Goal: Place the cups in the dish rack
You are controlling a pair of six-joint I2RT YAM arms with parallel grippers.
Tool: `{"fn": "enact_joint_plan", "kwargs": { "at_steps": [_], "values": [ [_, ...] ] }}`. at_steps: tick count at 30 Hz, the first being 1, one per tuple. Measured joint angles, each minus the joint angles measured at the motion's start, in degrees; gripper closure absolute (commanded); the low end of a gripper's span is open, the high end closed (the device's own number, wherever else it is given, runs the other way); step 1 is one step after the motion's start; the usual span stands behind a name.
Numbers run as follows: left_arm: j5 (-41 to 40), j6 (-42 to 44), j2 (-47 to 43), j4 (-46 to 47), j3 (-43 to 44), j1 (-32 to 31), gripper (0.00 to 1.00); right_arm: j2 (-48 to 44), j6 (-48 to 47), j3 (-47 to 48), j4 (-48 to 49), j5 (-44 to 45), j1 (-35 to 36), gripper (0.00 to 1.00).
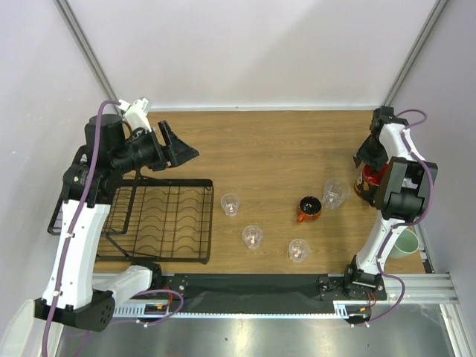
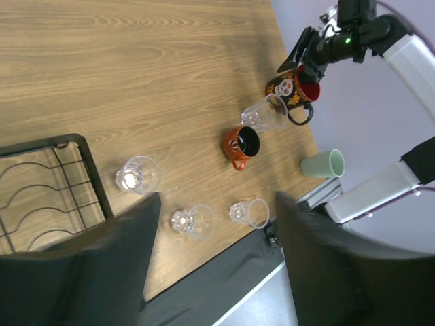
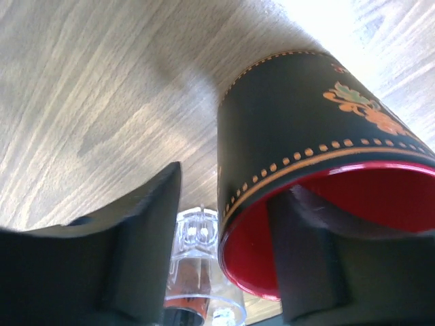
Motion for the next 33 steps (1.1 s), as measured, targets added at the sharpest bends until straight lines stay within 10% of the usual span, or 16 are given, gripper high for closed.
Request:
{"fn": "enact_joint_plan", "kwargs": {
  "at_steps": [8, 22, 33],
  "values": [
    [-0.3, -1.1, -0.3, -0.5, 0.8, 0.0, 0.0, 0.2, 1.0, -0.3, 0.9, -0.5, -0.7, 1.0],
    [1.5, -14.0, -16.6, 12.7, -16.1, 0.0, 0.01, -0.4, 4.1, 15.0, 3.3, -9.7, 0.2, 1.0],
    [0.5, -17.8, -15.6, 25.7, -21.6, -5.0, 0.0, -19.0, 29.4, 0.3, 27.7, -35.4, 9.0, 1.0]
  ]
}}
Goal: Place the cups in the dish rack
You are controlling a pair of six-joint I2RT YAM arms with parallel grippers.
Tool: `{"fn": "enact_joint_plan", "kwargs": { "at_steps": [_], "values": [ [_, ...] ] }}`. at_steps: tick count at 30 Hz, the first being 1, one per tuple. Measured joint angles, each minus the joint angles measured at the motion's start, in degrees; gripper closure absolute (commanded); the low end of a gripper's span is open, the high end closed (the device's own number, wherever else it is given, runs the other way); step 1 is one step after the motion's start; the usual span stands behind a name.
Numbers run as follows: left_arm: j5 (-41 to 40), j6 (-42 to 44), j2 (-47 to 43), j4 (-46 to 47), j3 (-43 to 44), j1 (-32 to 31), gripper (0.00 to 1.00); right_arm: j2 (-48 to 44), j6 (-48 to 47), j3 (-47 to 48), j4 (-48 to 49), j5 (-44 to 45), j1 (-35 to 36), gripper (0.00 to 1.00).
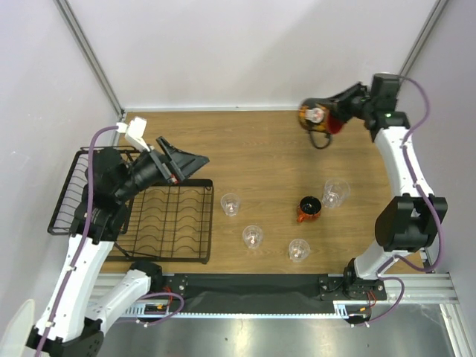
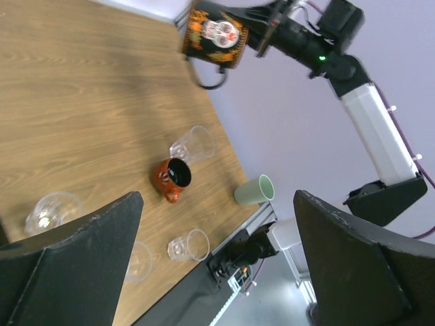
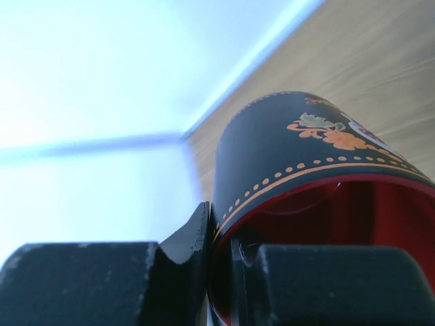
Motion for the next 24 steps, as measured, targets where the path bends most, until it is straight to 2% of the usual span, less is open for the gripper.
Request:
{"fn": "enact_joint_plan", "kwargs": {
  "at_steps": [6, 12, 18, 21, 24],
  "values": [
    [-5.4, -1.7, -0.8, 6.0, -0.8, -8.9, 0.0, -2.6, 17.5, -9.9, 21.9, -10.2, 12.5, 1.0],
    [-9.4, -2.4, -2.1, 9.8, -1.7, -15.1, 0.0, -2.5, 37.5, -14.6, 43.4, -15.0, 24.3, 1.0],
    [-14.4, -2.4, -6.4, 9.8, -5.2, -18.3, 0.0, -2.9, 51.8, -15.6, 64.6, -15.6, 26.1, 1.0],
    [-16.8, -2.4, -9.2, 9.8, -7.8, -20.2, 0.0, -4.9, 54.0, -19.1, 69.8, -13.6, 26.9, 1.0],
    [-18.8, -2.4, -10.1, 10.7, -9.2, -22.6, 0.0, -6.7, 55.2, -21.7, 70.5, -12.9, 30.3, 1.0]
  ]
}}
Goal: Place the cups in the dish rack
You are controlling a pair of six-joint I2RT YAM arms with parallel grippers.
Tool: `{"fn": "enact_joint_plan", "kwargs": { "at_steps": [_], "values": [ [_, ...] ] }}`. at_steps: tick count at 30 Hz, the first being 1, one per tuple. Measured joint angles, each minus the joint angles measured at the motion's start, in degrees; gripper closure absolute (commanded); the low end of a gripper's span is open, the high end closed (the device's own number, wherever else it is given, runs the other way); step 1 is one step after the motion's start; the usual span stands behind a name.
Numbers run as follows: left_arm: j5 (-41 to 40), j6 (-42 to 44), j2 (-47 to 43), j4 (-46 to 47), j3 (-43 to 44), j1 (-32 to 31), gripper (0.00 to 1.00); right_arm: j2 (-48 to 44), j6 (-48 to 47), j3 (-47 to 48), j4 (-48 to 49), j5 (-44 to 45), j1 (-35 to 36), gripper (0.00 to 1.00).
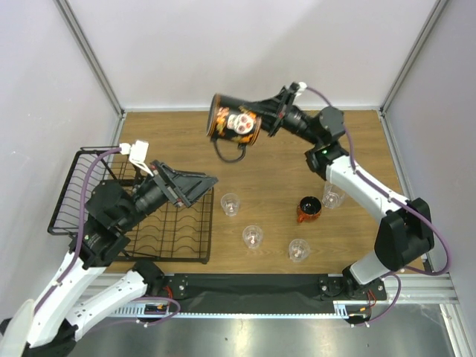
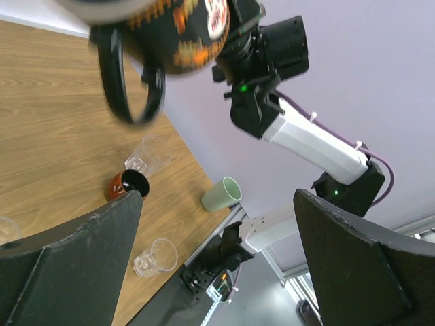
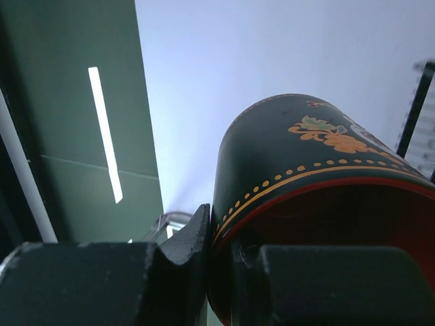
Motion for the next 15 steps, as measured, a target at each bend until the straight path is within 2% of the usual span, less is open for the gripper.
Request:
{"fn": "enact_joint_plan", "kwargs": {
  "at_steps": [5, 9, 15],
  "values": [
    [-4.9, 1.6, 2.8, 0.8, 0.0, -6.1, 0.0, -3.0, 1.2, -2.2, -2.5, -1.5, 5.3, 1.0],
    [-8.5, 2.6, 3.6, 0.3, -0.1, -10.0, 0.02, -8.1, 1.4, -3.4, -6.3, -2.7, 5.0, 1.0],
    [-11.9, 3.1, -0.7, 3.3, -5.0, -13.8, 0.09, -15.4, 1.6, -6.5, -8.3, -4.0, 4.7, 1.0]
  ]
}}
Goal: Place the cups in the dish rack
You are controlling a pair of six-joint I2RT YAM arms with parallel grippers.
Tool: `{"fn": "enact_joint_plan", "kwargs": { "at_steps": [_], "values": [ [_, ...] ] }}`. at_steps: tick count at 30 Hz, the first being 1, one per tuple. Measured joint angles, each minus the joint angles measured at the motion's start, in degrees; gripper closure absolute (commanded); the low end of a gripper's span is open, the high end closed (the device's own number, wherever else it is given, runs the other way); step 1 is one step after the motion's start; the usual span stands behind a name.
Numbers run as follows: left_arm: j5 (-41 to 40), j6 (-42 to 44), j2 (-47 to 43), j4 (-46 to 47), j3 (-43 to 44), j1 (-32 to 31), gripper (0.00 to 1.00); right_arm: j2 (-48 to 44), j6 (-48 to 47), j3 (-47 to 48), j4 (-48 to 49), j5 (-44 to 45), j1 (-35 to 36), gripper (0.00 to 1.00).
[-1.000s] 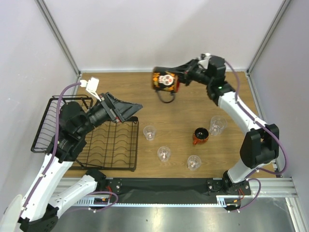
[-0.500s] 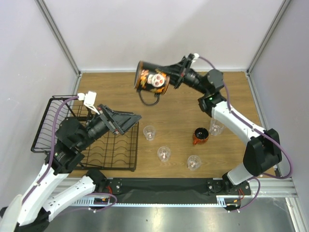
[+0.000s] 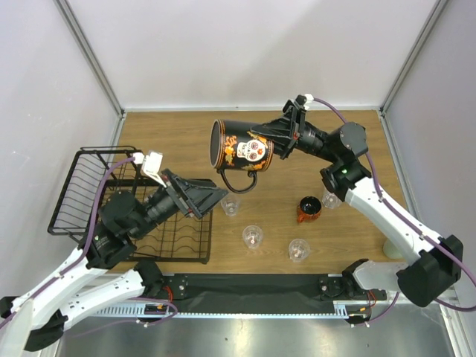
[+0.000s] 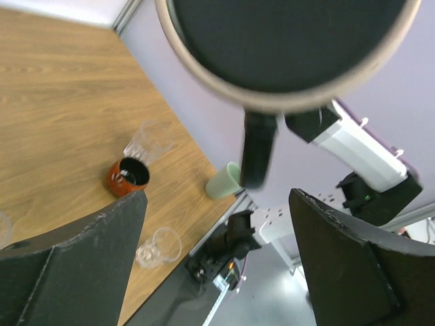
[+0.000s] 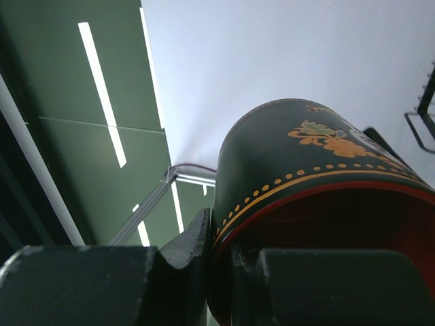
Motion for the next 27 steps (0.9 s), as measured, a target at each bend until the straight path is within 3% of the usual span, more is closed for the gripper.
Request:
{"fn": "enact_joint_plan", "kwargs": {
  "at_steps": [8, 20, 27],
  "values": [
    [0.9, 0.5, 0.9, 9.7, -2.8, -1.5, 0.07, -1.4, -1.2, 0.0, -8.0, -4.3, 0.3, 1.0],
    [-2.1, -2.3, 6.9, 18.8, -5.3, -6.5, 0.12, -1.4, -4.2, 2.2, -13.3, -4.1, 0.6, 1.0],
    [-2.3, -1.5, 10.0, 18.4, -4.0, -6.8, 0.15, -1.5, -5.4, 2.6, -14.0, -2.4, 2.2, 1.0]
  ]
}}
